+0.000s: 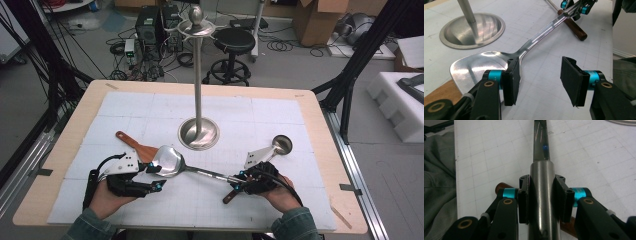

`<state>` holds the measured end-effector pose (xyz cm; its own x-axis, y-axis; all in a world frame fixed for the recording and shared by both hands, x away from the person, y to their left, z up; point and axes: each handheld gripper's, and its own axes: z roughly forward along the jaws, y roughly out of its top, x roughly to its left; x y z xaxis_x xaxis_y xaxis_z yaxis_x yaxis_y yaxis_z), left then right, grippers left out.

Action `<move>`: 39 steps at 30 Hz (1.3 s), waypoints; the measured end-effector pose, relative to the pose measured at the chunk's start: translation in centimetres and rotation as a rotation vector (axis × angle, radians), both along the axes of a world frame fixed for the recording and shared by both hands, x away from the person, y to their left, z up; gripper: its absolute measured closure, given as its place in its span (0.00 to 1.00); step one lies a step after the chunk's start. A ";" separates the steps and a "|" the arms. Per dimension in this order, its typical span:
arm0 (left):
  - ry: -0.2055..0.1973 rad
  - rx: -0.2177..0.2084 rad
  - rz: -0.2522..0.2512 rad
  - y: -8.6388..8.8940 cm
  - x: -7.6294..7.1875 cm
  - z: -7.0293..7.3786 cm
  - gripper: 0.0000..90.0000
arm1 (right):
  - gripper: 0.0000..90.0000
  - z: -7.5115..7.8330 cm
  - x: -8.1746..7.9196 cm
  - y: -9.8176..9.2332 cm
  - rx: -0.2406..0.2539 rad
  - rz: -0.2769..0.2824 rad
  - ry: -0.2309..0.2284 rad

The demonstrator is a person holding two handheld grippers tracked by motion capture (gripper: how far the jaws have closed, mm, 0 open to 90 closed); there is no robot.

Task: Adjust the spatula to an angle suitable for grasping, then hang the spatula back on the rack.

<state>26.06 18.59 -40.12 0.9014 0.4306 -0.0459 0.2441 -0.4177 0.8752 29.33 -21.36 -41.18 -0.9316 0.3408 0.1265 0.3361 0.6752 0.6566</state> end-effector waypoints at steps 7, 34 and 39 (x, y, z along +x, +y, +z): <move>-0.002 -0.003 -0.009 -0.2 0.0 0.1 0.56 | 0.76 0.0 -0.2 0.1 -0.003 0.003 -0.002; 0.023 0.021 -0.116 -4.8 2.0 -0.2 0.60 | 0.77 1.7 0.4 0.1 -0.020 0.036 -0.012; 0.030 0.024 -0.132 -5.3 2.0 -0.3 0.61 | 0.77 1.9 0.3 0.2 -0.019 0.041 -0.035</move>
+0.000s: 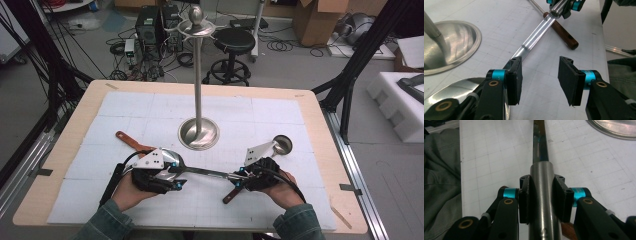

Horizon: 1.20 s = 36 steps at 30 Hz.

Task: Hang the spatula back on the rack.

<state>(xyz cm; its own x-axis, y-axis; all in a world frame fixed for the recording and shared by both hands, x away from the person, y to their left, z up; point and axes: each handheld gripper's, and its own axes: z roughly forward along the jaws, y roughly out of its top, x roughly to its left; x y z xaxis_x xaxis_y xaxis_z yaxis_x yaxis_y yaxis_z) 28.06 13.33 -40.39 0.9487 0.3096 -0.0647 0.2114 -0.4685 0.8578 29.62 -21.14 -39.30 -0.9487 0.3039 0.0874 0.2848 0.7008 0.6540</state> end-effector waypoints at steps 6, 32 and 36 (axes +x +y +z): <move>0.008 0.015 -0.016 -0.9 0.1 0.3 0.61 | 0.77 0.6 -0.1 0.3 -0.012 0.010 -0.028; 0.071 0.016 -0.070 -3.1 1.6 -0.4 0.60 | 0.77 2.2 -0.4 2.0 -0.024 0.109 -0.058; 0.078 -0.001 -0.077 -3.3 1.8 -0.3 0.60 | 0.77 2.4 -0.3 2.2 -0.032 0.112 -0.057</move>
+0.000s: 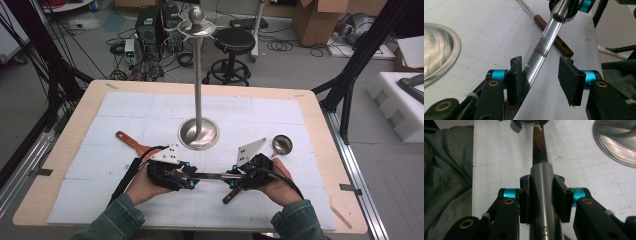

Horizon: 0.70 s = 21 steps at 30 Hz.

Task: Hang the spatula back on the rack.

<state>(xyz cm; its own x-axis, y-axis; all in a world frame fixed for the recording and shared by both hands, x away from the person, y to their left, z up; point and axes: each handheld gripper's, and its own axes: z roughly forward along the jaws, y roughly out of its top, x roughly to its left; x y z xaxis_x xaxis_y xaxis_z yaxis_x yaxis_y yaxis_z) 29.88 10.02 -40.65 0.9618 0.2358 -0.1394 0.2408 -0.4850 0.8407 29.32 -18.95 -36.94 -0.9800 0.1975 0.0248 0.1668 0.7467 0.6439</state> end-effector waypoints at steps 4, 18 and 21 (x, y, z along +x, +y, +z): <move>0.002 -0.002 -0.007 -0.2 0.1 0.2 0.60 | 0.77 0.1 0.0 0.1 -0.002 -0.003 0.003; -0.009 0.021 -0.015 -0.6 0.3 0.4 0.53 | 0.77 0.7 0.1 1.0 -0.012 0.035 -0.009; 0.003 0.023 -0.013 -0.7 0.3 0.3 0.54 | 0.77 0.9 0.2 1.2 -0.014 0.043 -0.015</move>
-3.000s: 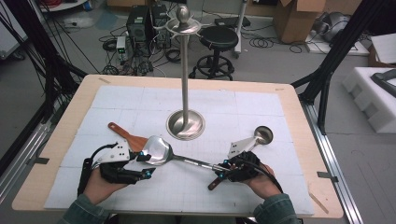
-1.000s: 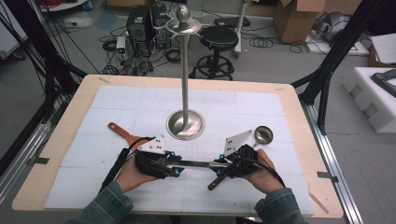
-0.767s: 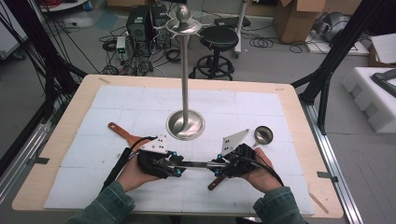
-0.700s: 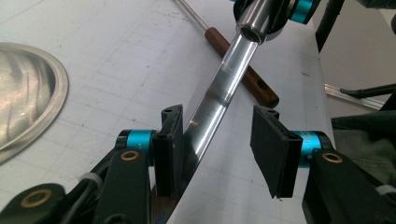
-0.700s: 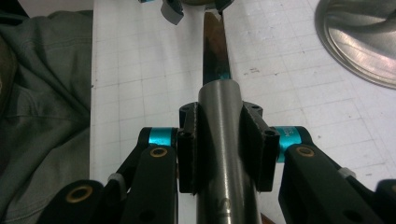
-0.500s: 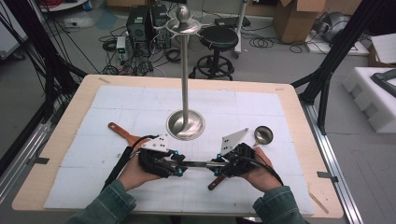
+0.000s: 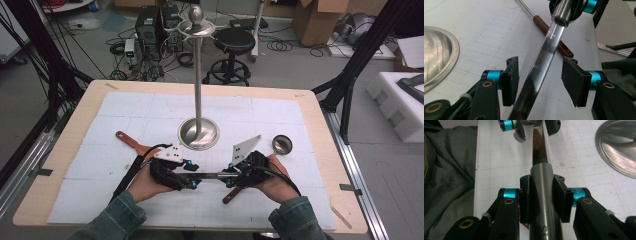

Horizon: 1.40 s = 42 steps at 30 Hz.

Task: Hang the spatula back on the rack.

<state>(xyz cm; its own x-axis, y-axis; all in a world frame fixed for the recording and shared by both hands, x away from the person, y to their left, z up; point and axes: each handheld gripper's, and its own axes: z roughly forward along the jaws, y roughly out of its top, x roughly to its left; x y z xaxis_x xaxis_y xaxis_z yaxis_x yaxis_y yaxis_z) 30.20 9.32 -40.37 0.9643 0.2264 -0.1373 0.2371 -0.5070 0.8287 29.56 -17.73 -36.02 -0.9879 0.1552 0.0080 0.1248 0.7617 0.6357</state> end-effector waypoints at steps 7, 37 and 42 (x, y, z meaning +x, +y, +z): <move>0.013 0.012 -0.016 -0.3 0.2 -0.2 0.57 | 0.77 0.4 0.1 0.5 -0.005 0.011 -0.002; 0.048 0.064 -0.102 -1.3 0.5 -0.5 0.75 | 0.76 0.2 0.2 0.9 -0.024 0.031 0.031; 0.046 0.072 -0.130 -1.5 0.3 -0.6 0.77 | 0.74 0.0 0.2 0.6 -0.005 0.035 0.043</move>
<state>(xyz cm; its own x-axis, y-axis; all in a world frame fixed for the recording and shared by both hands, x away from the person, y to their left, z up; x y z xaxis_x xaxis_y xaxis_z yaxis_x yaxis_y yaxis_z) 30.51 7.86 -40.93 0.9793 0.1109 -0.1696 0.2021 -0.5934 0.7791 29.74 -17.11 -36.04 -0.9914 0.1209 0.0503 0.1256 0.7696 0.6261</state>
